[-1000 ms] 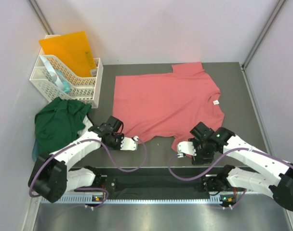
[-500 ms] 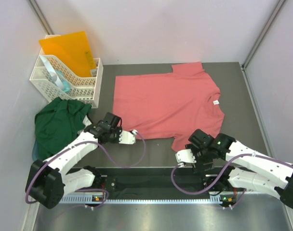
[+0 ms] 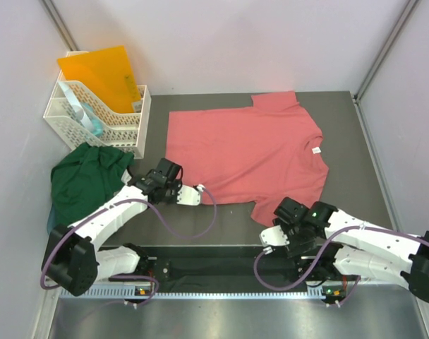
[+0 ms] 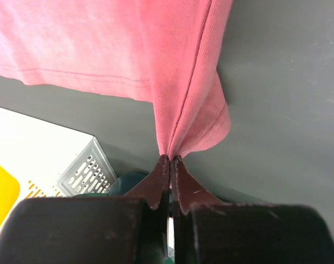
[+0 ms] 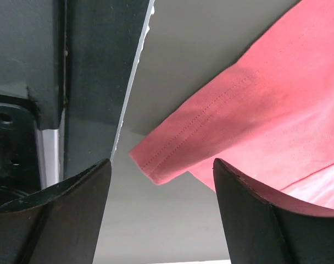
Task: Fold and stack the t-shirts
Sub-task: Grap the side of the flattened tshirt closest away from the robot with both arms
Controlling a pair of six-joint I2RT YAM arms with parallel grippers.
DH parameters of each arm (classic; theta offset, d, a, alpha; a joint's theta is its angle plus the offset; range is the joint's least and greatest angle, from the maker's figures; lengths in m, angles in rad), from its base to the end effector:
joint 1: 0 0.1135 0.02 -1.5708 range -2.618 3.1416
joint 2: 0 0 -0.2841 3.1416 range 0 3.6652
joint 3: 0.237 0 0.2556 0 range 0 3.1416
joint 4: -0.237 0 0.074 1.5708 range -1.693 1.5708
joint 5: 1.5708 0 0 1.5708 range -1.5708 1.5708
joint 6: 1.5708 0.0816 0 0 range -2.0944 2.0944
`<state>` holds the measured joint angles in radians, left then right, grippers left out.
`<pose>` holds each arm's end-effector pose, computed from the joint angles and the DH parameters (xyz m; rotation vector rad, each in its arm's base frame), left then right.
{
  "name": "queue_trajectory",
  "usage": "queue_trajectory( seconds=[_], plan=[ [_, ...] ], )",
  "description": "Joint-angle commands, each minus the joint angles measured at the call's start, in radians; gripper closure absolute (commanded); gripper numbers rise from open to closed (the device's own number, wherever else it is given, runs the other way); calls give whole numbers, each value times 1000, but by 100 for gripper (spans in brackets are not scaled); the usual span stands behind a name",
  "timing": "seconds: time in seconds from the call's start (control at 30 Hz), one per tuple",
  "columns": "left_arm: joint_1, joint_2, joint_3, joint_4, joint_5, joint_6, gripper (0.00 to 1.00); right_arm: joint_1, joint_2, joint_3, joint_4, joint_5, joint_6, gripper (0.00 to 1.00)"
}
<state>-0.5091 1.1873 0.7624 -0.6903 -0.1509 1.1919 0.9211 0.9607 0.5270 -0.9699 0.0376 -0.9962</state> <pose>0.2093 -0.1028 0.1903 2.0230 1.8391 0.4069 0.0834 0.1047 0.1430 -2.4323 1.7135 -0.0653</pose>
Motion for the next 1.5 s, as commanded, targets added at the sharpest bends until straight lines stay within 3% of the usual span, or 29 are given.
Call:
queue_trajectory(
  seconds=[0.0,0.3,0.47,0.6,0.63,0.73,1.0,1.23,1.47],
  plan=[
    [-8,5,31,-3,-6,-1,100,12,-43,-27,33,38,-44,25],
    [-26,11,41,-3,-16,-18,100,12,-100,-84,111,70,-45,37],
    [-29,21,51,-6,-16,-17,100,13,-106,-85,152,76,-38,50],
    [-31,29,57,-6,-16,-17,100,13,-105,-67,149,82,-39,69],
    [-31,29,58,-8,-16,-17,100,12,-105,-61,143,82,-39,81],
    [-31,31,58,-9,-24,-9,100,12,-126,-35,108,82,-44,98],
    [-32,40,66,-38,-52,-23,100,12,-224,40,-38,162,-90,100],
    [-31,-8,17,-49,-59,-35,100,4,-254,70,-29,243,24,100],
    [-32,-90,-31,-51,-81,12,100,-132,-283,100,20,337,80,100]
  ],
)
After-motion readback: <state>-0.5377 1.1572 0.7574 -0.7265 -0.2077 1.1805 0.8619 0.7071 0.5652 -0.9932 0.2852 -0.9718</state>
